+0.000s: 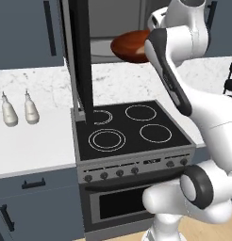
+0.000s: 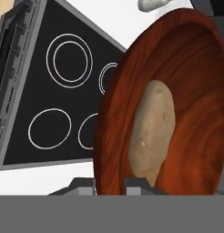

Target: Pick the sweet potato from the sink and place it in the bowl. Then pick the bowl and place it in the microwave. Then close the microwave door and press the start button.

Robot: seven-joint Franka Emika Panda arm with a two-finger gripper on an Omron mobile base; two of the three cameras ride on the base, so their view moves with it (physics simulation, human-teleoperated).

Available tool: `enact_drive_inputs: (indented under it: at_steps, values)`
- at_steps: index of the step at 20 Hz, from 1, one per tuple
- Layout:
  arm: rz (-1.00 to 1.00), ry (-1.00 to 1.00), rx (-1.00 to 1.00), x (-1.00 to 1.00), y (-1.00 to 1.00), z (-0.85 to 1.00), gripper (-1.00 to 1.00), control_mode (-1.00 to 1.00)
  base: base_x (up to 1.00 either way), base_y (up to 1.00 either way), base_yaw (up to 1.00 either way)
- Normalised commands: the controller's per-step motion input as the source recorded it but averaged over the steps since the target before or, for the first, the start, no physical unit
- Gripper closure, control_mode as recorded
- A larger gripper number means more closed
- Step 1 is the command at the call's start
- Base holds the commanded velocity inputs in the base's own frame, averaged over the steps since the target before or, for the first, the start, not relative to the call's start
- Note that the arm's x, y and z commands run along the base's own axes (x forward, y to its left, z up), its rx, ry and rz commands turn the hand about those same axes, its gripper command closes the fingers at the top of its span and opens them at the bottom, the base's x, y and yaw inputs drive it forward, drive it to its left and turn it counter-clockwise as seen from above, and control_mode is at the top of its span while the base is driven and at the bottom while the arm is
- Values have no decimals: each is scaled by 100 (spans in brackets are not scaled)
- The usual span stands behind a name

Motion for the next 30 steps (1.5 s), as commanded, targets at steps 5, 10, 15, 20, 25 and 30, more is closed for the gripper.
enact_drive_inputs:
  at_steps: [5,10,15,20,25,30]
  values:
    - [-2,0,0,100,2,-23,100,-100,0,0,0]
    - [-2,-1,0,85,0,-8,100,-100,0,0,0]
    - [-3,-2,0,64,0,0,100,-100,0,0,0]
    - [-1,0,0,56,1,-9,100,-100,0,0,0]
    - [0,0,0,40,1,-17,100,-100,0,0,0]
    - [0,-1,0,67,0,0,100,-100,0,0,0]
